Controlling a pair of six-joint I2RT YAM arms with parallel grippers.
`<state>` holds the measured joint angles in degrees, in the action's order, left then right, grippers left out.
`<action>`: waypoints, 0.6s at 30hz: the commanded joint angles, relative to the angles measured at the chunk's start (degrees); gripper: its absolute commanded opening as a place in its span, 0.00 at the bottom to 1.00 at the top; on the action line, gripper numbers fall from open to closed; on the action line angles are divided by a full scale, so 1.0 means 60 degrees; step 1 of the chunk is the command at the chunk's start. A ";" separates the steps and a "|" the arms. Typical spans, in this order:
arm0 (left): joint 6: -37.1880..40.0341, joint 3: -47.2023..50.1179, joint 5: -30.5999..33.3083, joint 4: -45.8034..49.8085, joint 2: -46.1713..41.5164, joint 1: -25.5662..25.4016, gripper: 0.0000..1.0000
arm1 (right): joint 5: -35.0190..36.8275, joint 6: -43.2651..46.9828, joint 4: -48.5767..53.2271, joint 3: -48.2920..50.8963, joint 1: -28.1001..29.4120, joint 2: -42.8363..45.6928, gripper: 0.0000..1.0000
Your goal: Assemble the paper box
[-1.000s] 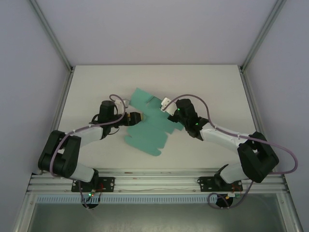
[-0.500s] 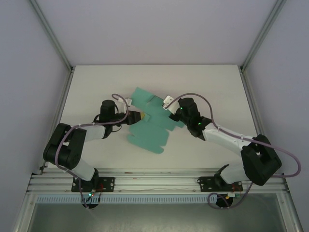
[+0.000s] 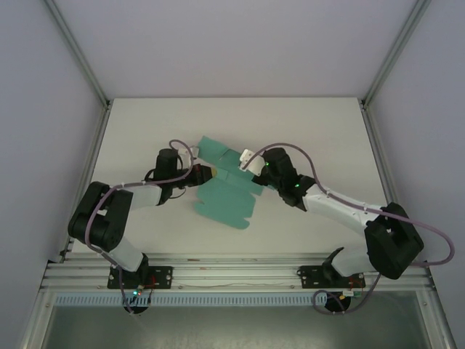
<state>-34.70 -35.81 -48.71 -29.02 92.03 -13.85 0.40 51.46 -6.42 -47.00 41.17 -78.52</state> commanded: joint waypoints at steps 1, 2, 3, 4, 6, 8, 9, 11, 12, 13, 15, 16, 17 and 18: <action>-0.1643 -0.0406 0.0471 -0.0161 0.0162 -0.0266 0.00 | 0.0526 0.1091 0.0236 -0.0192 0.1014 -0.0367 0.00; -0.2032 -0.0385 0.0560 -0.0233 0.0174 -0.0278 0.00 | 0.0968 0.1304 0.0220 -0.0187 0.1201 -0.0529 0.00; -0.2329 -0.0375 0.0645 -0.0262 0.0166 -0.0291 0.00 | 0.1440 0.1549 0.0153 -0.0171 0.1391 -0.0740 0.00; -0.2581 -0.0385 0.0754 -0.0167 0.0160 -0.0287 0.00 | 0.1807 0.1718 0.0038 -0.0150 0.1547 -0.0930 0.00; -0.2812 -0.0564 0.1090 0.0507 0.0117 -0.0291 0.00 | 0.2433 0.2030 -0.0180 -0.0109 0.1861 -0.1317 0.00; -0.2841 -0.0812 0.1314 0.1262 0.0136 -0.0305 0.00 | 0.2778 0.2124 -0.0053 -0.0173 0.2109 -0.1627 0.00; -0.2901 -0.0914 0.1449 0.1590 0.0167 -0.0304 0.00 | 0.2933 0.2103 -0.0030 -0.0185 0.2209 -0.1774 0.00; -0.3058 -0.1014 0.1498 0.1845 0.0255 -0.0286 0.00 | 0.3097 0.2046 -0.0100 -0.0171 0.2365 -0.1947 0.00; -0.3042 -0.1045 0.1471 0.1848 0.0329 -0.0296 0.00 | 0.3135 0.2014 -0.0152 -0.0152 0.2432 -0.1985 0.00; -0.3133 -0.1087 0.1482 0.1946 0.0408 -0.0297 0.00 | 0.3172 0.2007 -0.0247 -0.0121 0.2468 -0.1987 0.00; -0.3087 -0.1100 0.1386 0.1862 0.0547 -0.0293 0.00 | 0.3209 0.1975 -0.0384 -0.0090 0.2470 -0.1972 0.00; -0.3075 -0.1082 0.1374 0.1882 0.0558 -0.0294 0.00 | 0.3311 0.2020 -0.0471 -0.0078 0.2458 -0.1972 0.00; -0.2980 -0.1077 0.1400 0.1899 0.0568 -0.0290 0.00 | 0.3412 0.2094 -0.0523 -0.0075 0.2450 -0.1979 0.00; -0.2873 -0.1072 0.1508 0.2069 0.0531 -0.0280 0.00 | 0.3500 0.2156 -0.0528 -0.0083 0.2404 -0.1957 0.00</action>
<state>-51.16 -39.62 -41.15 -15.03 95.55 -15.03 22.11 62.70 -11.42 -48.31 54.35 -89.10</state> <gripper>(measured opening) 0.068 0.049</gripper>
